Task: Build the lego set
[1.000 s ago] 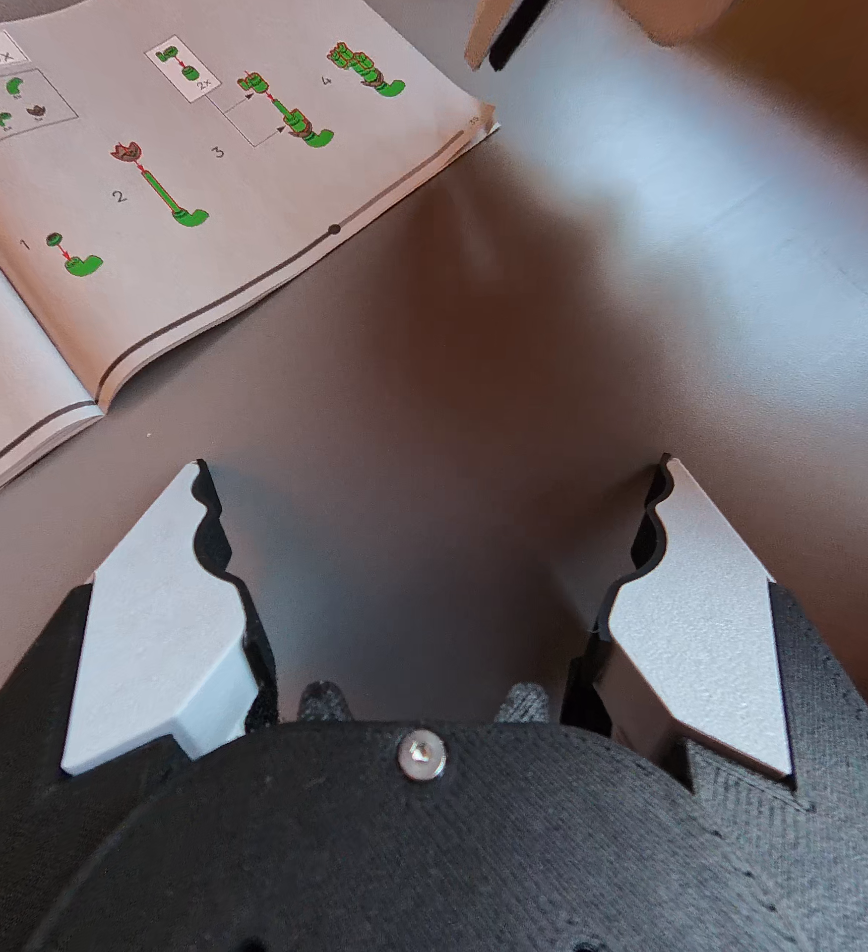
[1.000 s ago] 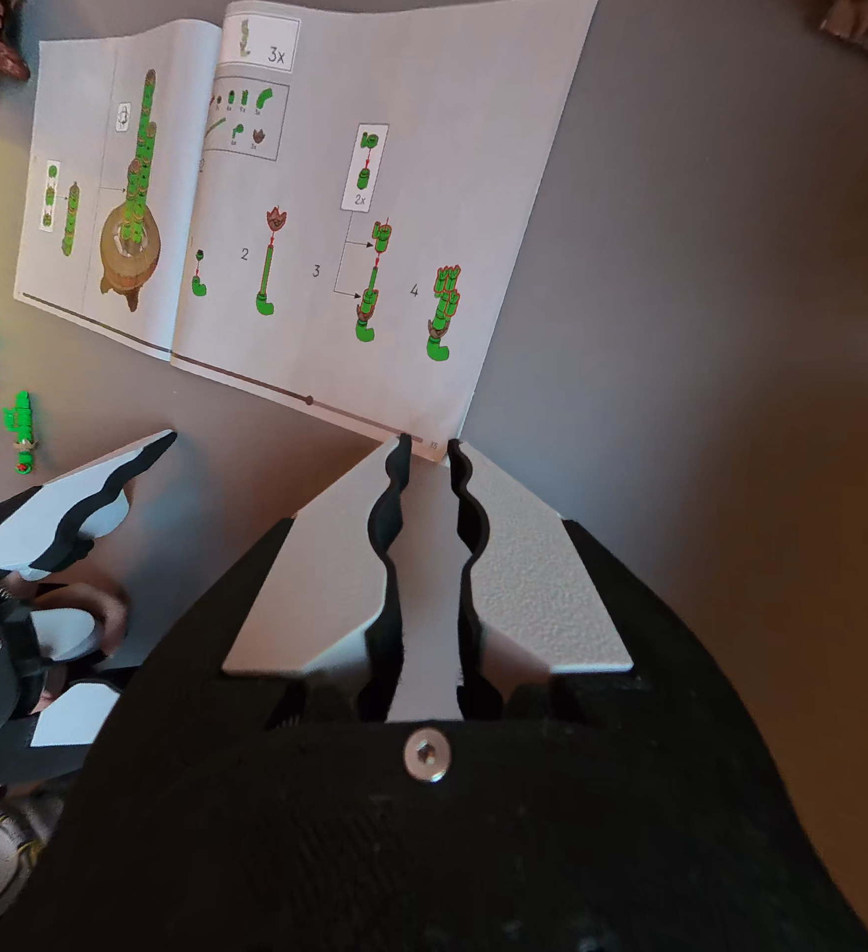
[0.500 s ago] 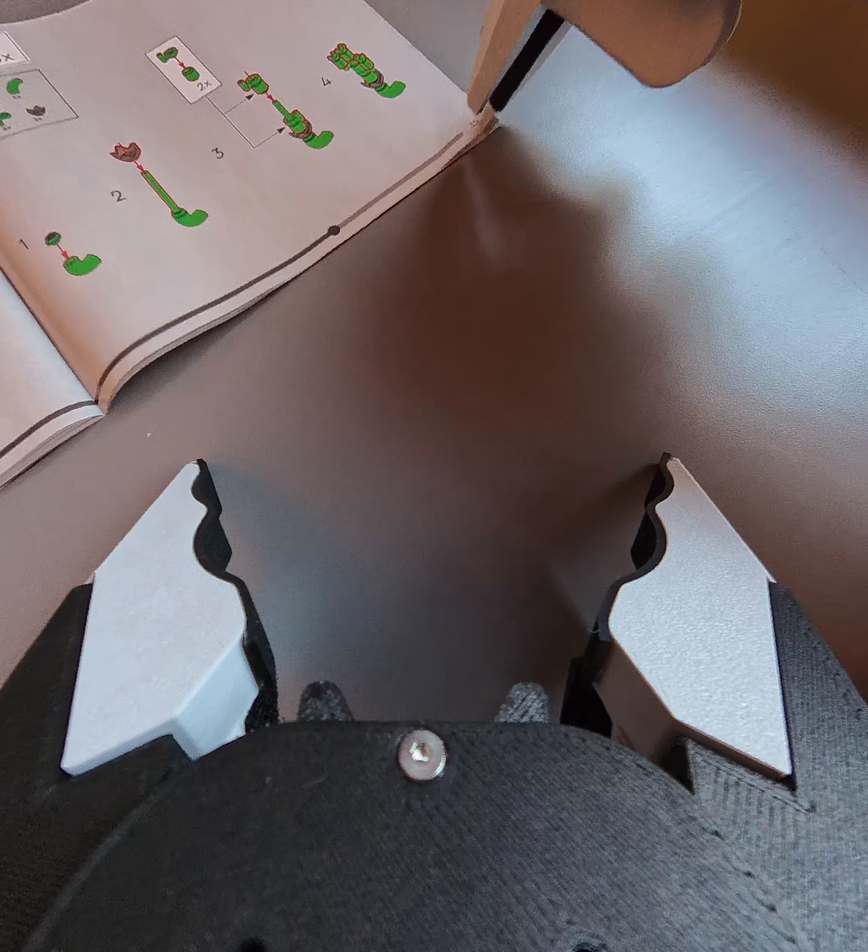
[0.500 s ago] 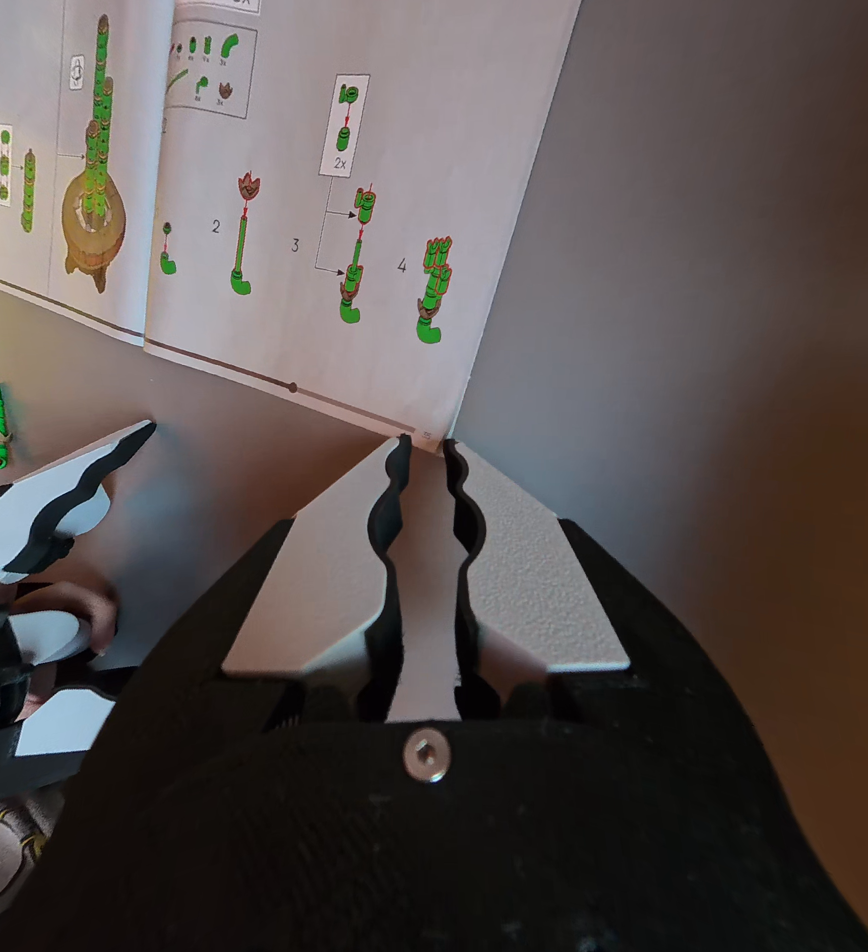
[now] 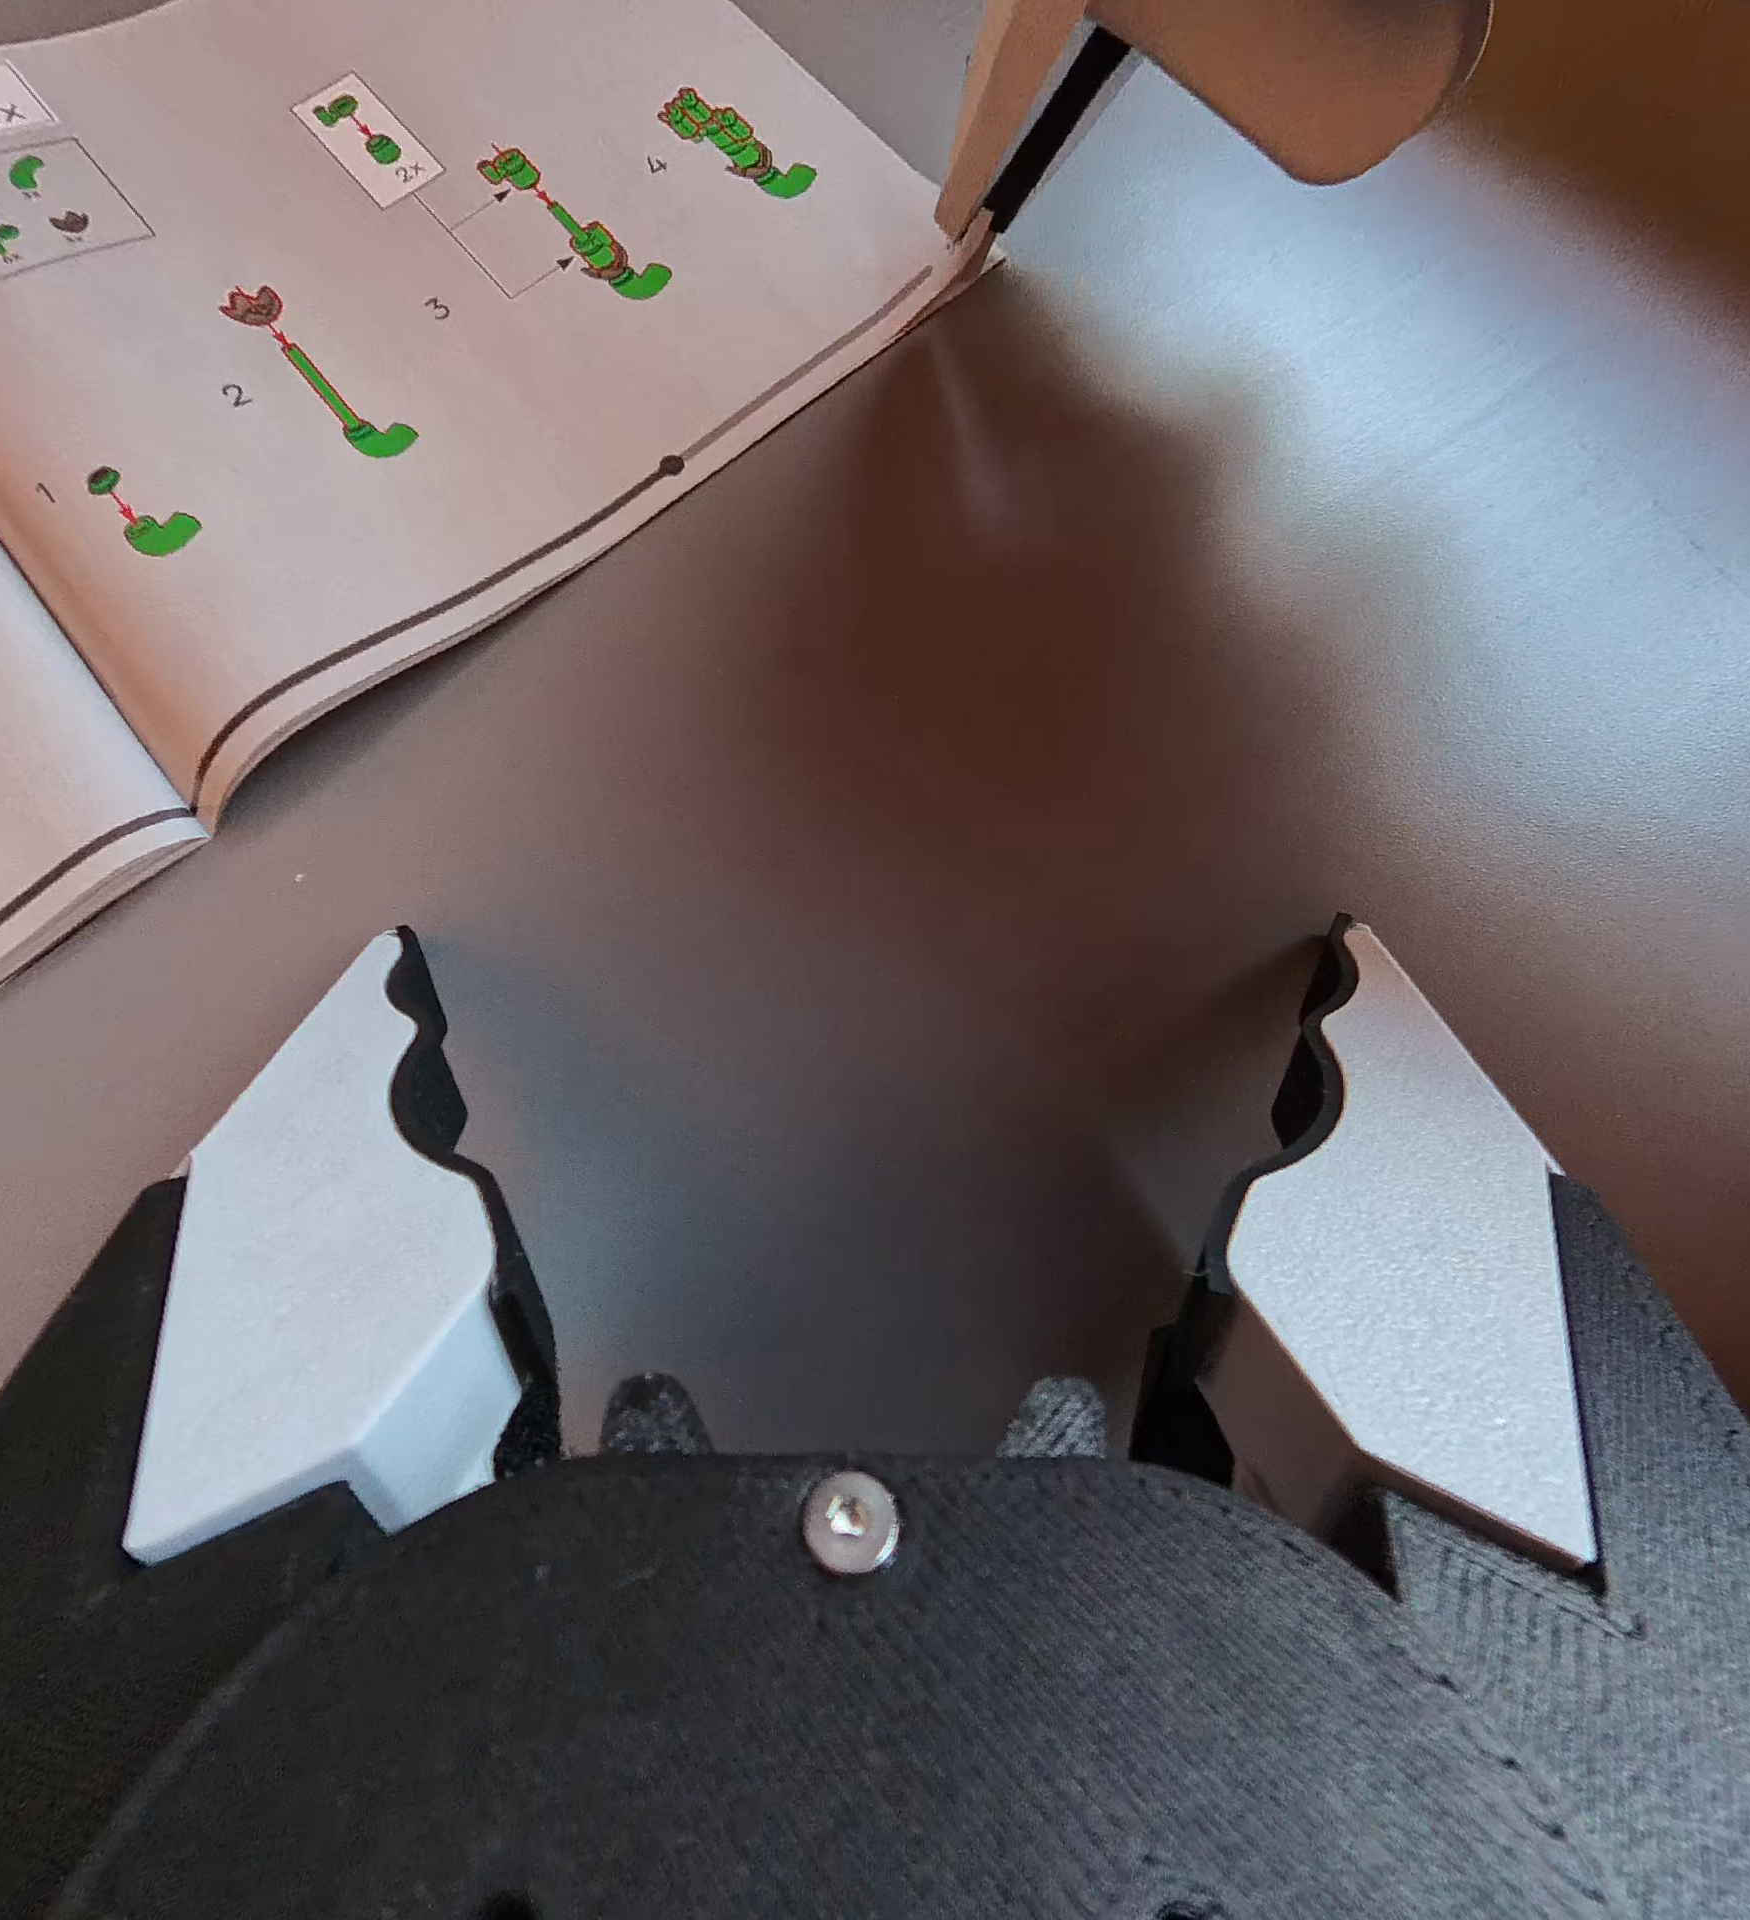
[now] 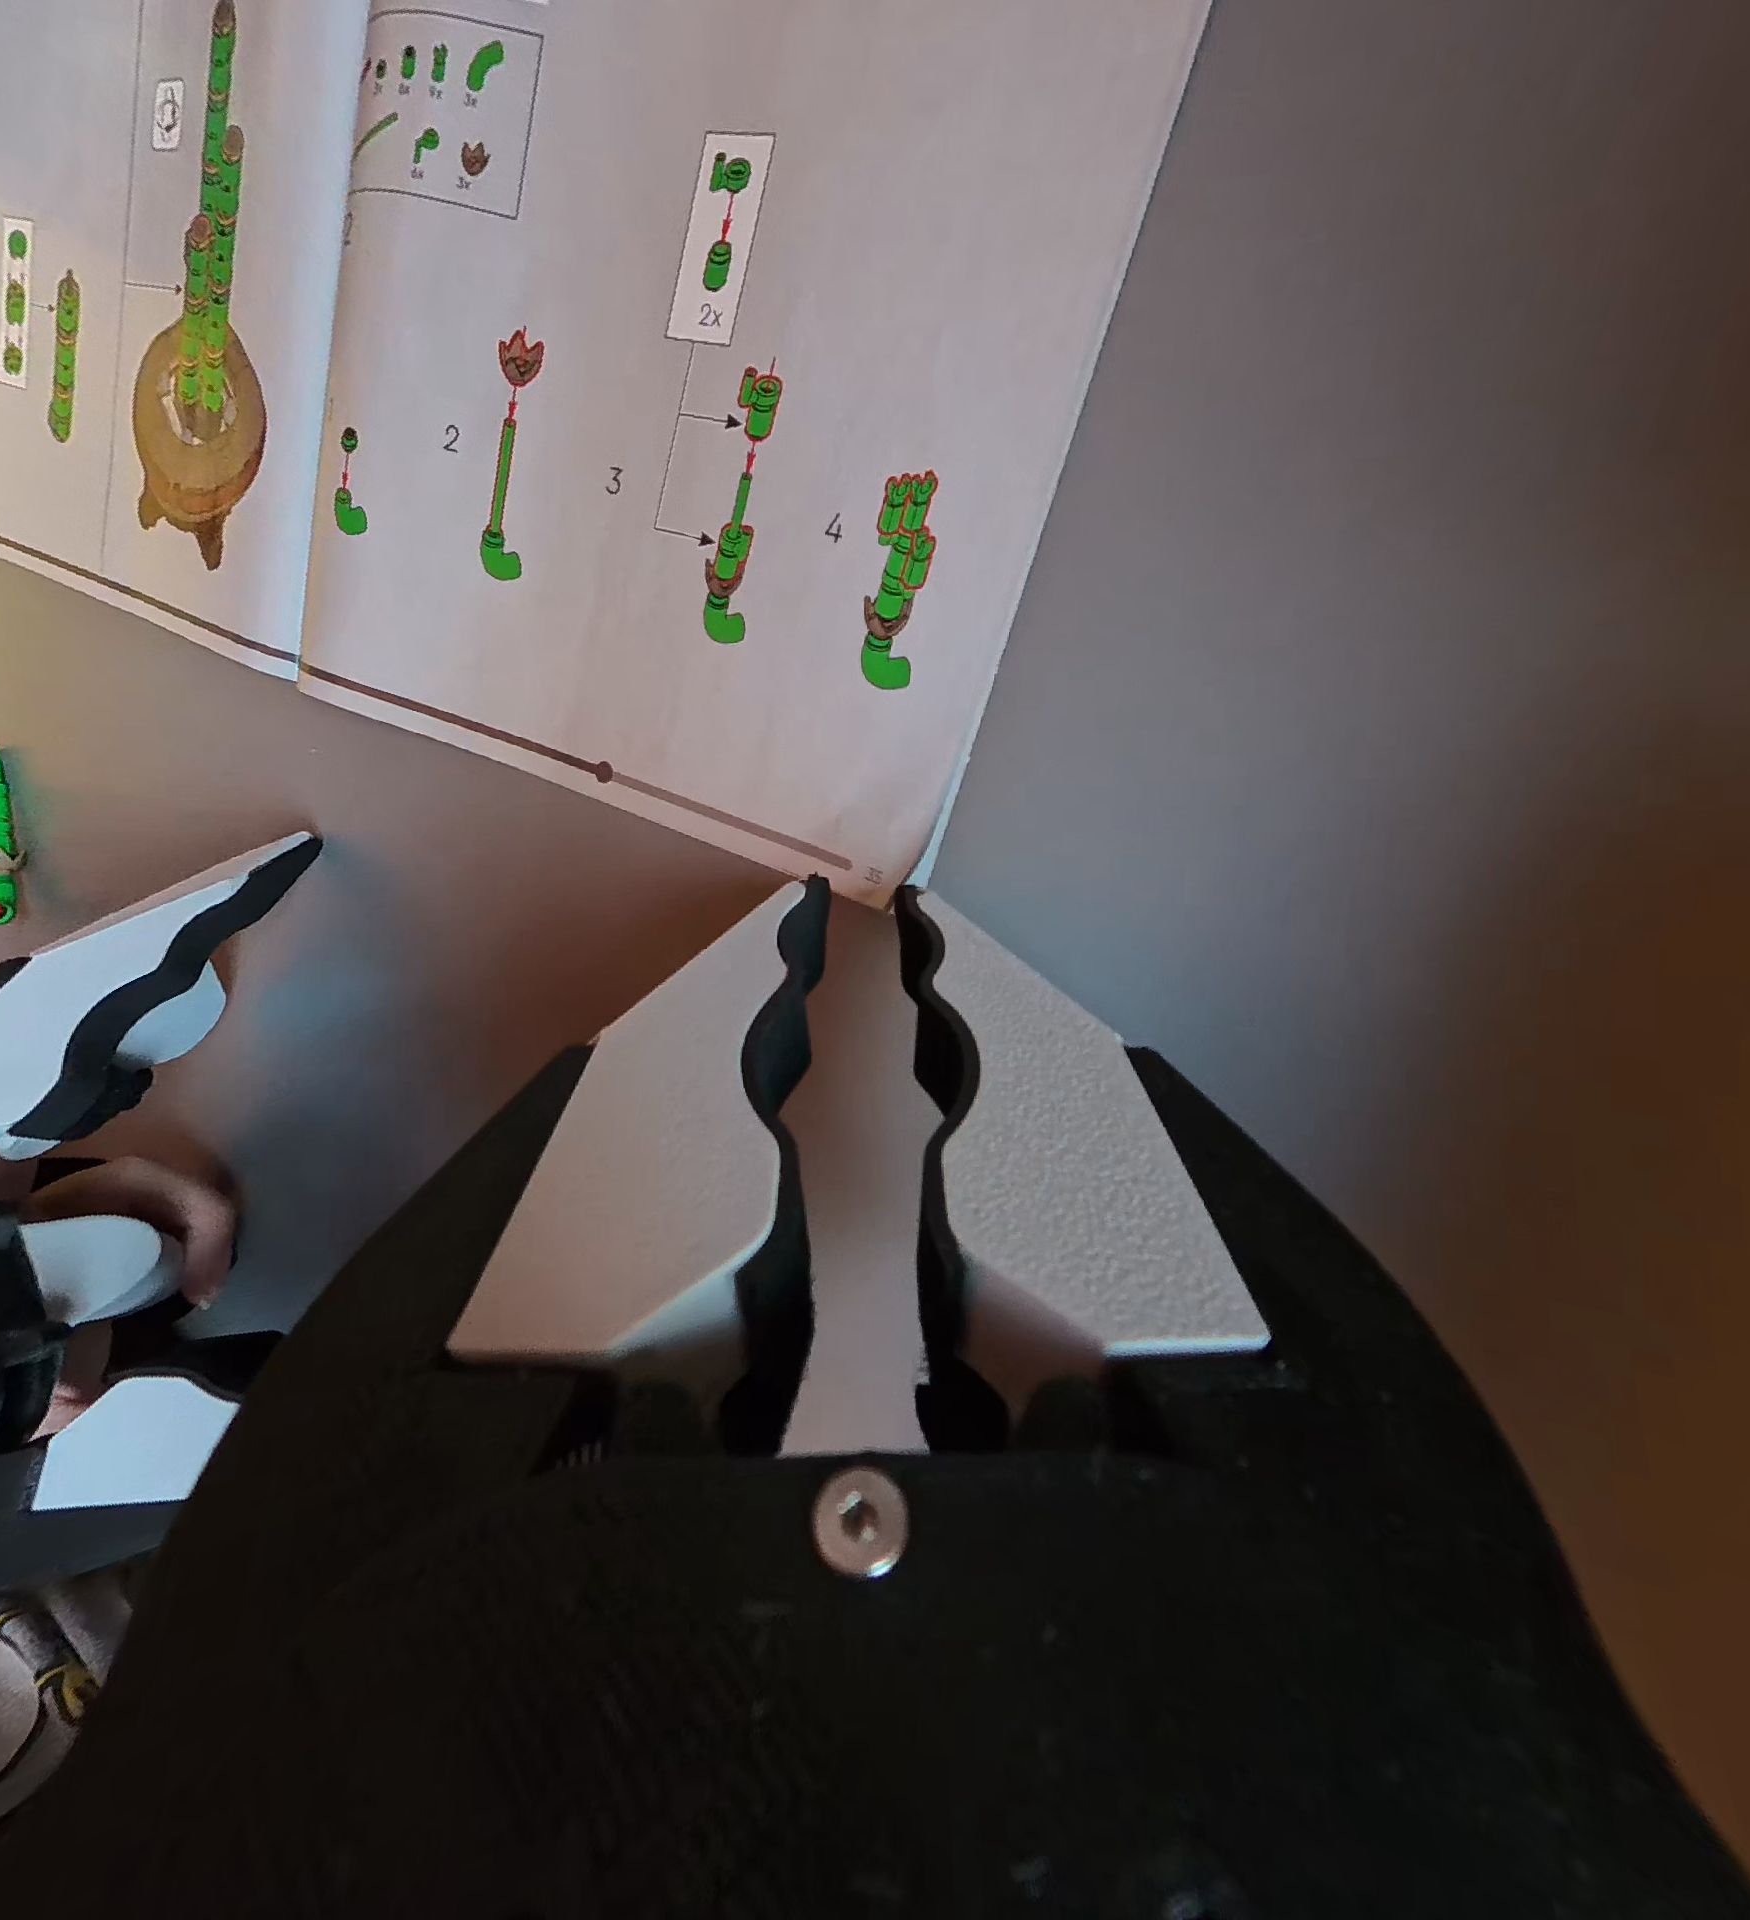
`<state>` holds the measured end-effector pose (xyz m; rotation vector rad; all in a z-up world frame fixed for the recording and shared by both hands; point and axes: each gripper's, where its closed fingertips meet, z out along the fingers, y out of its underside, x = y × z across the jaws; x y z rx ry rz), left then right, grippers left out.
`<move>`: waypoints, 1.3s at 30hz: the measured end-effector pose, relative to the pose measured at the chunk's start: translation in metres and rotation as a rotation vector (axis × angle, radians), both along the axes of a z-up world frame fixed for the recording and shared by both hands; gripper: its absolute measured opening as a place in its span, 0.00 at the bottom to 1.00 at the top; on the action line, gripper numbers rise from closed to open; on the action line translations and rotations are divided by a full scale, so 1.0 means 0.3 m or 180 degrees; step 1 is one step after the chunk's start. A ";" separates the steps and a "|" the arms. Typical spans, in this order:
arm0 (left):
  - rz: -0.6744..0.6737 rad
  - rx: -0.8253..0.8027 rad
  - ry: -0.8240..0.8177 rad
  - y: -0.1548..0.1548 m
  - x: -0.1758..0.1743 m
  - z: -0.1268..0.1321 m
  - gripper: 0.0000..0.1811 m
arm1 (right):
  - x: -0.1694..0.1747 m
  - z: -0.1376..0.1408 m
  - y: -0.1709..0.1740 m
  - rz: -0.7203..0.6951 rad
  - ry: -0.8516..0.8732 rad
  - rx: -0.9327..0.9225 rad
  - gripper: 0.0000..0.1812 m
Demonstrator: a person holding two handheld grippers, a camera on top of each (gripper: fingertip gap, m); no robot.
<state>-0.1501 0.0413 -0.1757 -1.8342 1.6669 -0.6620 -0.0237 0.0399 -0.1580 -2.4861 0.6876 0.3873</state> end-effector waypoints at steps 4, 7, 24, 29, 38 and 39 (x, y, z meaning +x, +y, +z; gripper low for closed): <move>0.0000 0.0000 0.0000 0.000 0.000 0.000 0.87 | -0.006 0.002 0.003 0.0062 -0.0075 -0.0026 0.07; -0.0001 -0.0001 0.0000 0.000 0.000 0.000 0.87 | -0.007 0.003 0.005 0.0122 -0.0188 -0.0063 0.07; -0.0002 -0.0001 -0.0001 0.000 0.000 0.000 0.87 | 0.007 0.010 0.037 0.0398 -0.0593 -0.0076 0.06; -0.0002 -0.0001 -0.0001 0.000 0.000 0.000 0.87 | 0.007 0.016 0.040 0.0415 -0.0618 -0.0051 0.06; -0.0002 -0.0001 -0.0001 -0.001 0.000 0.000 0.87 | 0.011 0.029 0.047 0.0481 -0.0720 0.0002 0.06; -0.0002 -0.0002 -0.0001 -0.001 0.000 0.000 0.87 | 0.010 0.029 0.049 0.0494 -0.0730 0.0004 0.06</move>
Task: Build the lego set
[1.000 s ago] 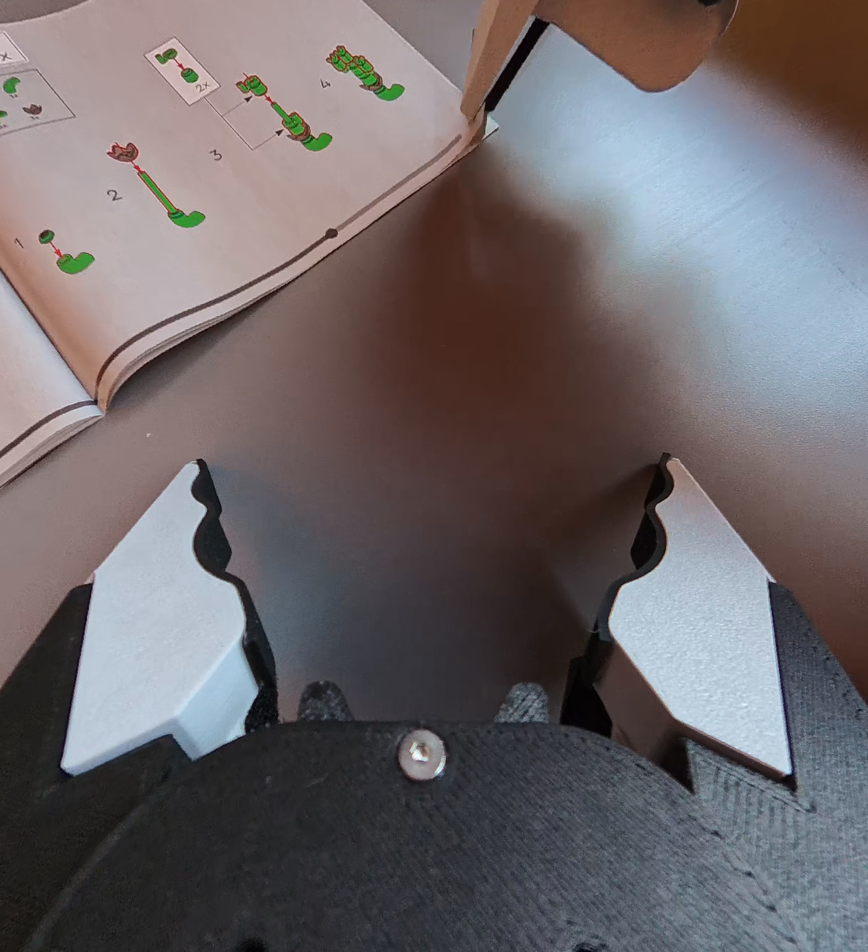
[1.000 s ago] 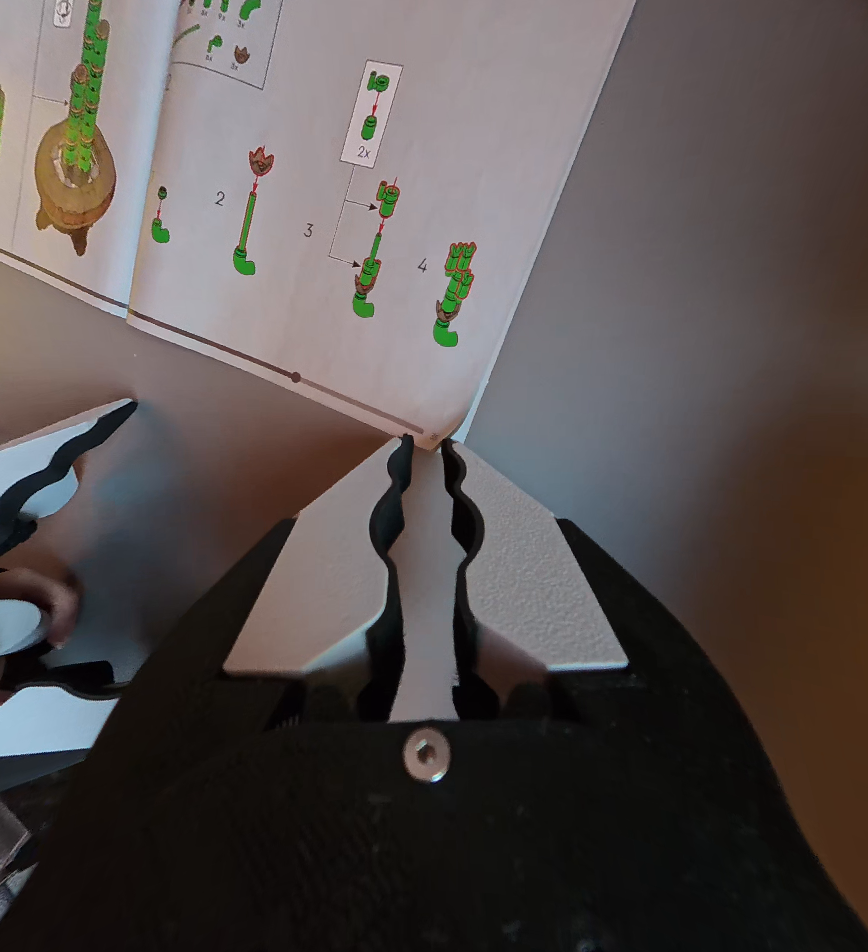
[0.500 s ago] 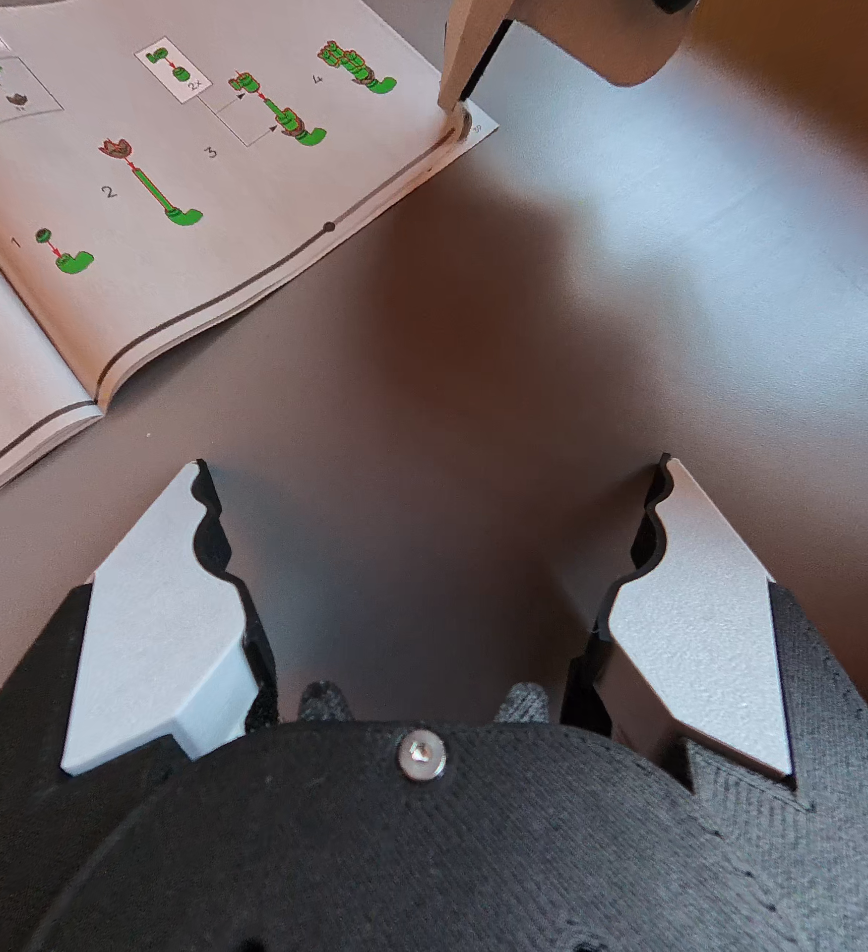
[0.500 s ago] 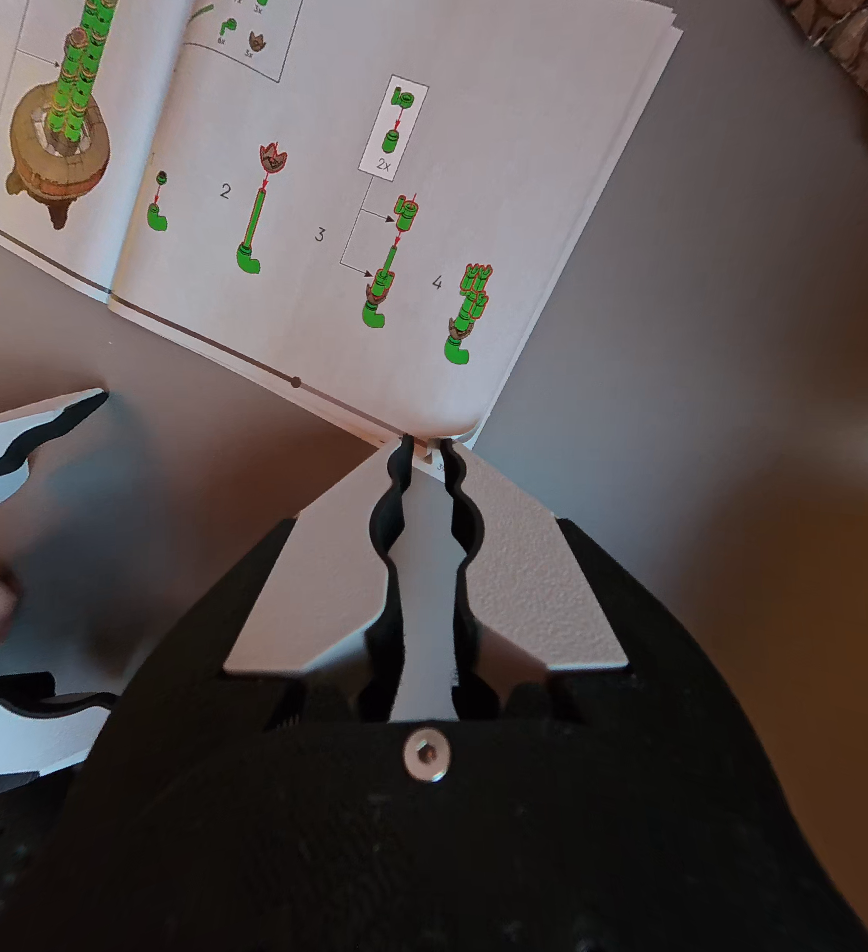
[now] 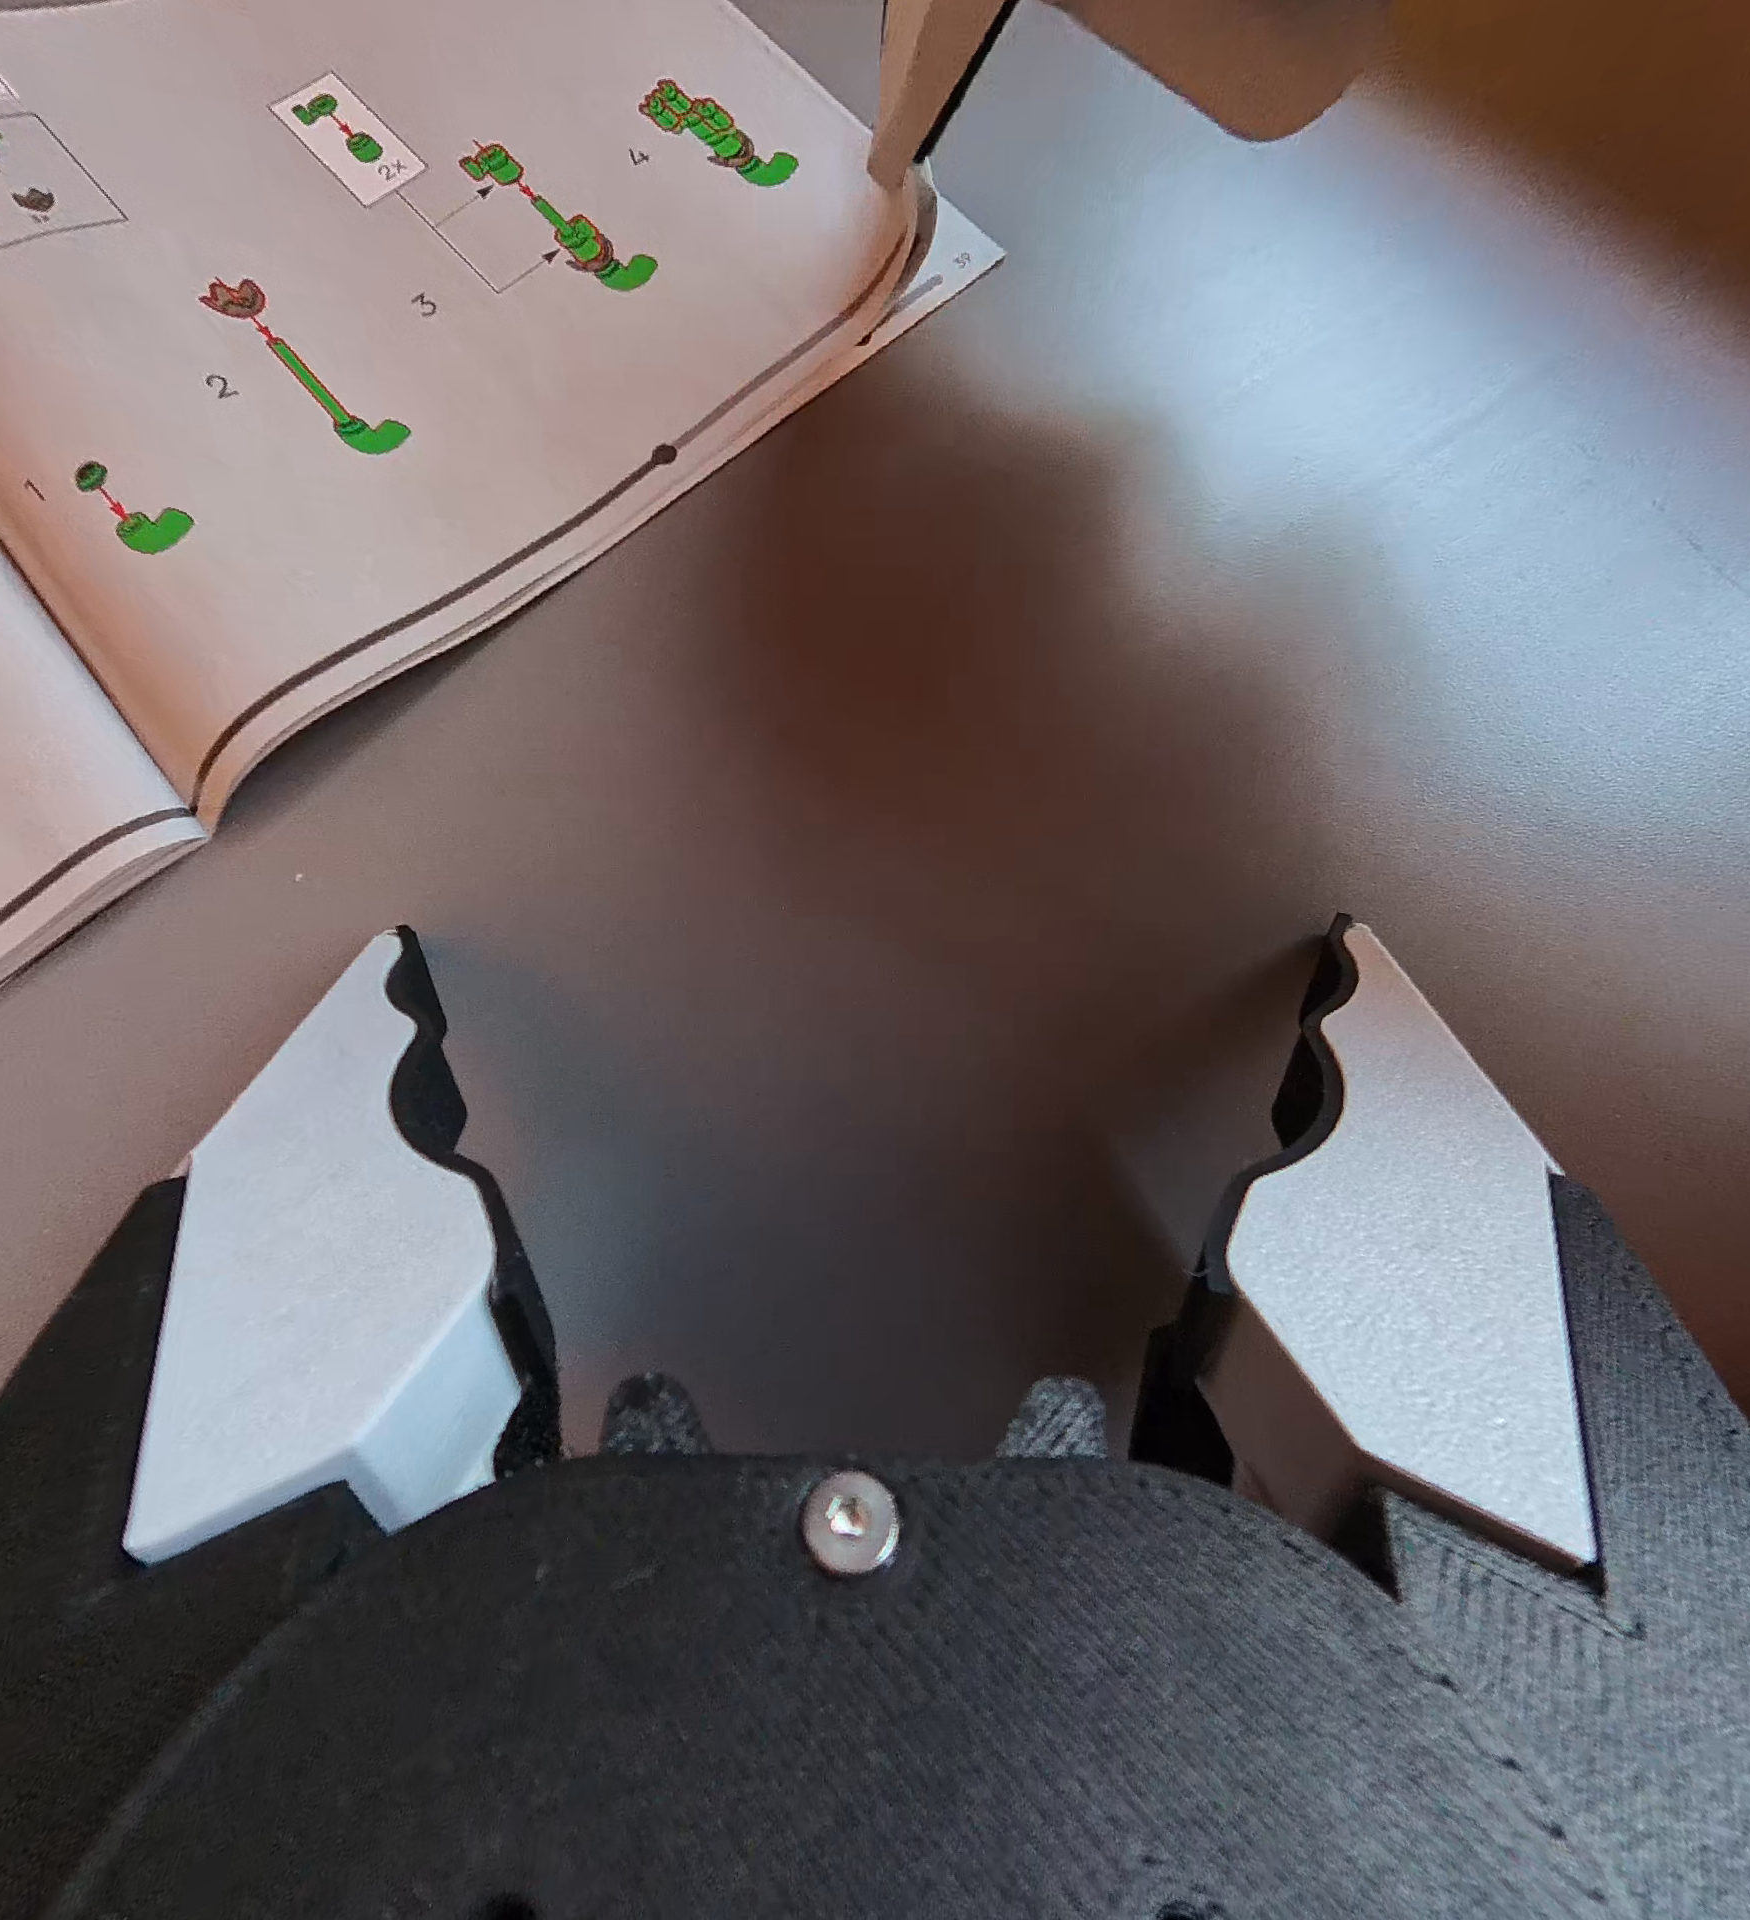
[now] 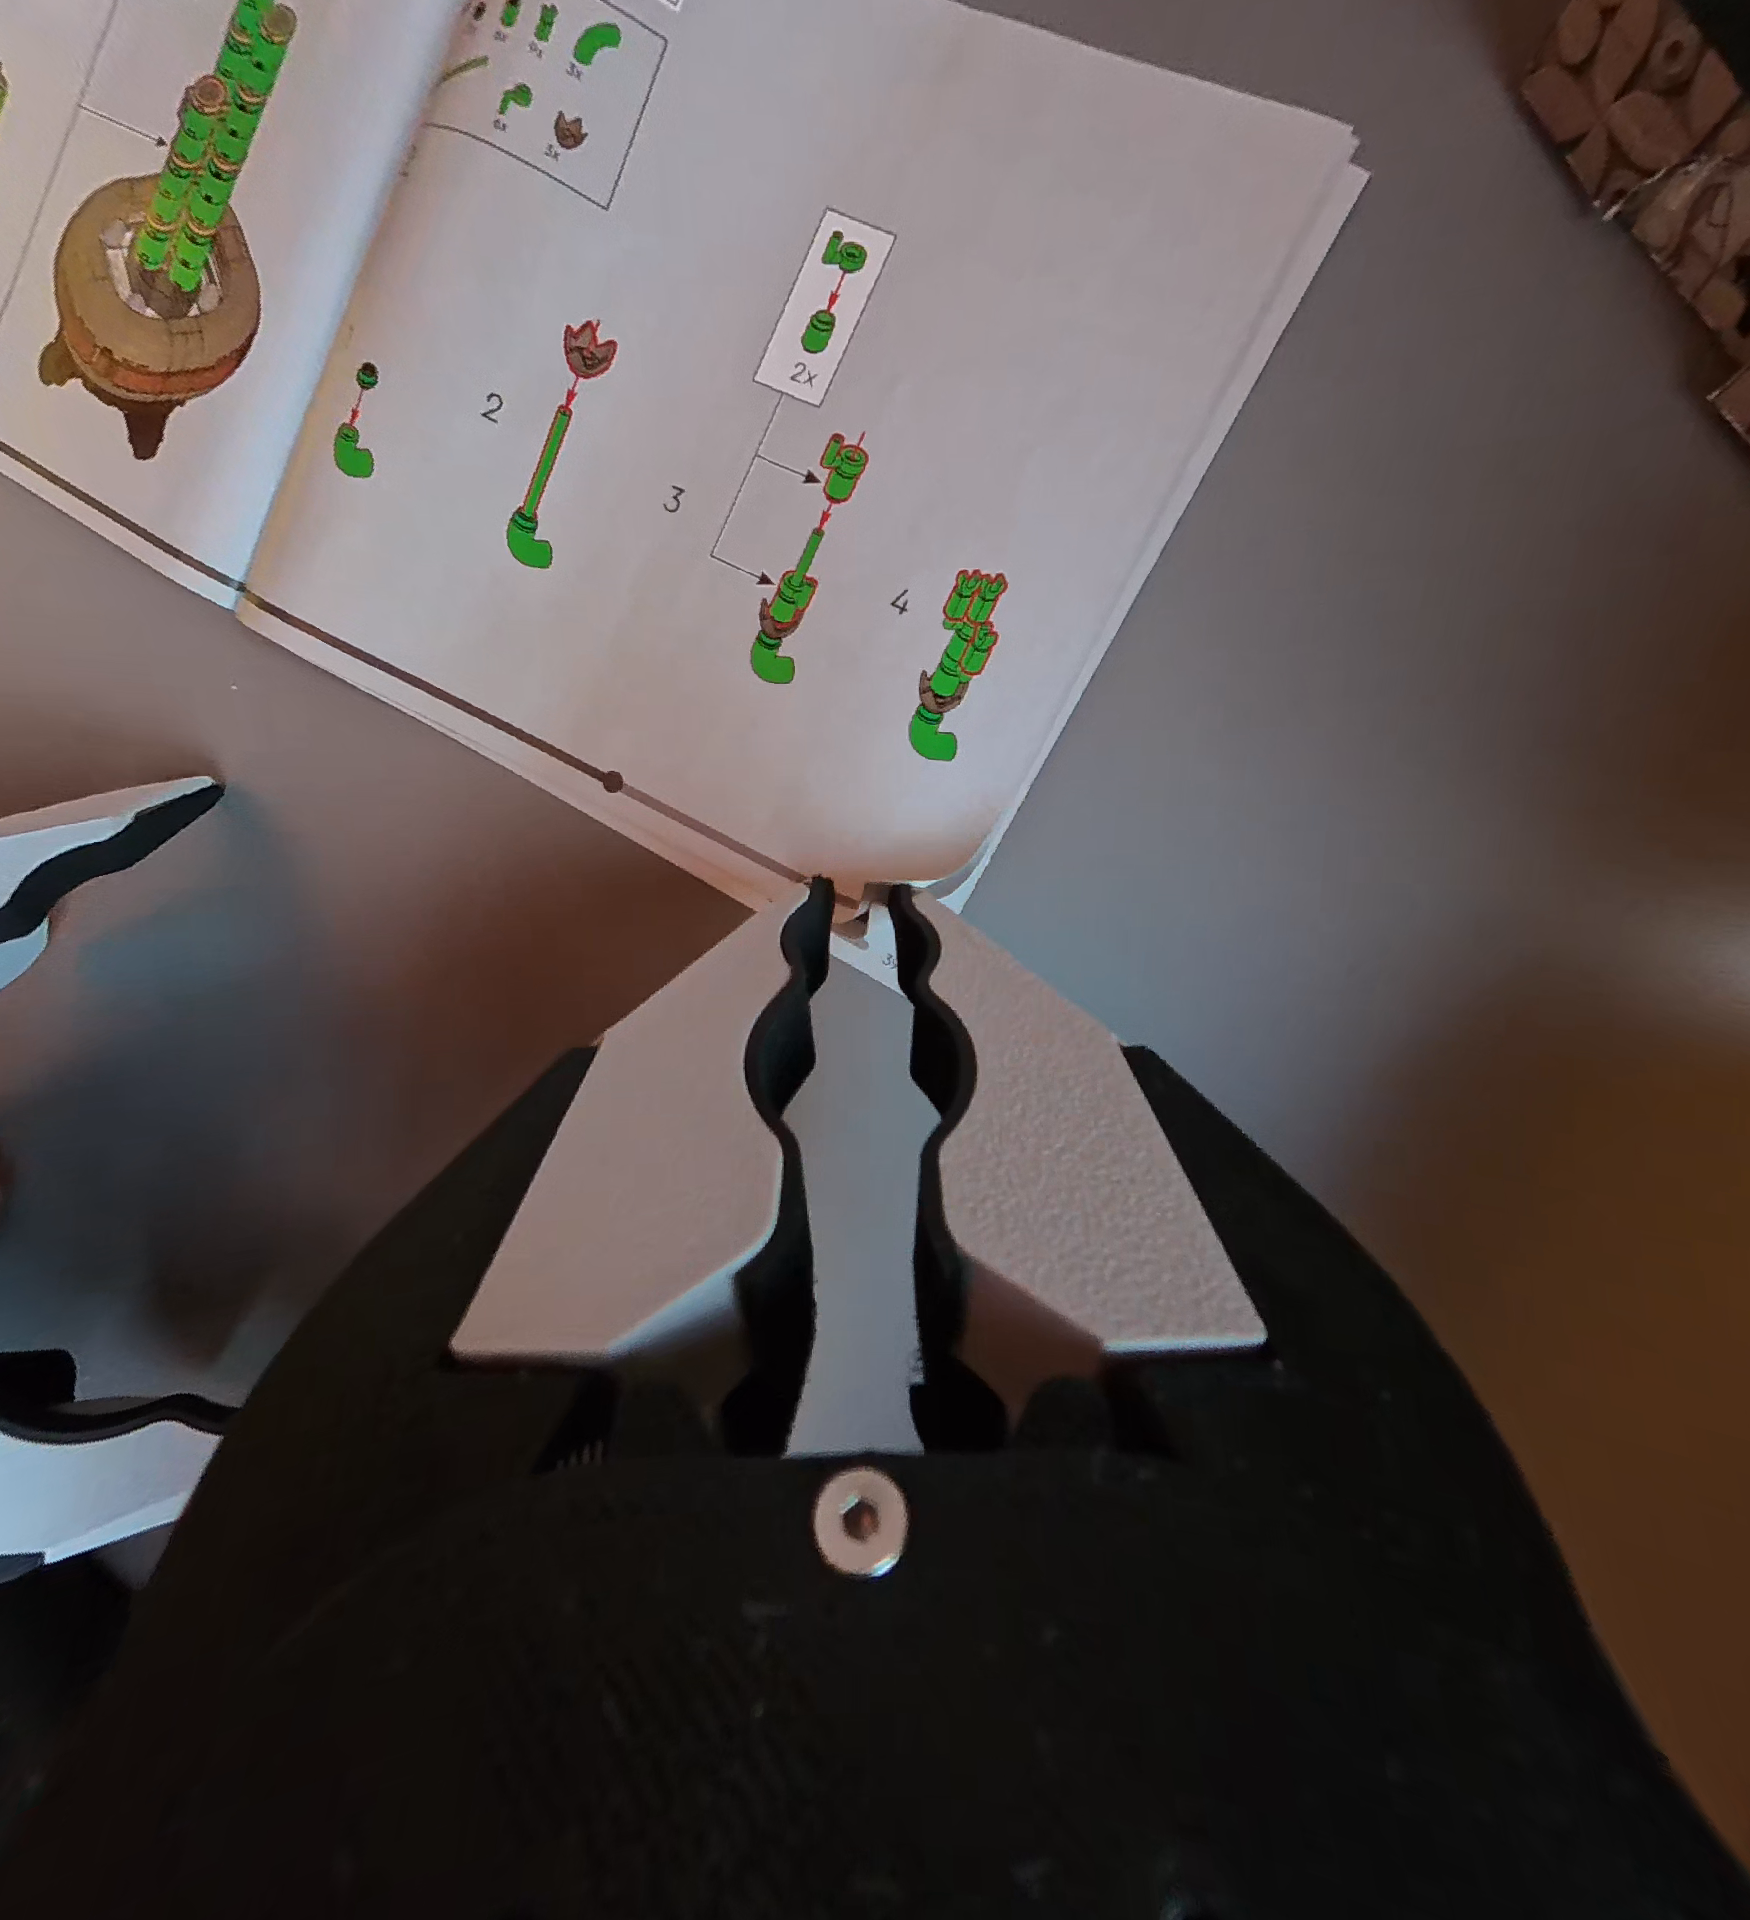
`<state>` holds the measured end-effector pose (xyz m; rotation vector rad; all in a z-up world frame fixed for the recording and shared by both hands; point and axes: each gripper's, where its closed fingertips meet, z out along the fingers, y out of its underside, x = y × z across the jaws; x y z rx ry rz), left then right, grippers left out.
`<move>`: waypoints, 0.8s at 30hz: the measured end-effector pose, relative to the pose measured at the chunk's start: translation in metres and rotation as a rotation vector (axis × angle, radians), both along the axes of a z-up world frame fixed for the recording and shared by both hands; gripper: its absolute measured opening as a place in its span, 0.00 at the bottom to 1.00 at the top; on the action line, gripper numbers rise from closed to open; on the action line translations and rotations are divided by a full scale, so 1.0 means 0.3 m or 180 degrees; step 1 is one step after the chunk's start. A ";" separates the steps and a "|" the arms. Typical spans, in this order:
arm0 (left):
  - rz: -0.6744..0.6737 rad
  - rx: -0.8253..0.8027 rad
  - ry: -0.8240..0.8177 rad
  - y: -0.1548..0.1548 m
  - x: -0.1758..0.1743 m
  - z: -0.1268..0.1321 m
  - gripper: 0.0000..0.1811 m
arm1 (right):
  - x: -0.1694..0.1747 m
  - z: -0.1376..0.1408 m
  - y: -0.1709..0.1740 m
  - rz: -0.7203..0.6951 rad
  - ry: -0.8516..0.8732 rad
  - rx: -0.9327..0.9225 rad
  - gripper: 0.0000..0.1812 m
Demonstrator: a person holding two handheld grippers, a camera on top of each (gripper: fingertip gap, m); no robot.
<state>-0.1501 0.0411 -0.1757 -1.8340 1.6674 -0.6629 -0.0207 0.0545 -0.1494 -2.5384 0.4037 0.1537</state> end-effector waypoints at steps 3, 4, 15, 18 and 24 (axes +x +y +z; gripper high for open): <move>0.0000 0.0000 0.0000 0.000 0.000 0.000 0.87 | -0.002 -0.003 0.001 0.0040 -0.0029 -0.0008 0.06; 0.0000 0.0000 0.0000 0.000 0.000 0.000 0.87 | -0.001 -0.001 0.004 0.0056 -0.0054 0.0009 0.06; 0.0001 0.0001 0.0000 0.000 0.000 0.000 0.87 | 0.006 0.021 0.020 0.0182 -0.0194 0.0185 0.06; 0.0001 0.0000 0.0000 0.000 0.000 0.000 0.87 | 0.008 0.039 0.027 0.0184 -0.0211 0.0283 0.06; 0.0001 0.0001 0.0000 0.000 0.000 0.000 0.87 | -0.004 0.021 0.019 0.0224 -0.0091 0.0239 0.07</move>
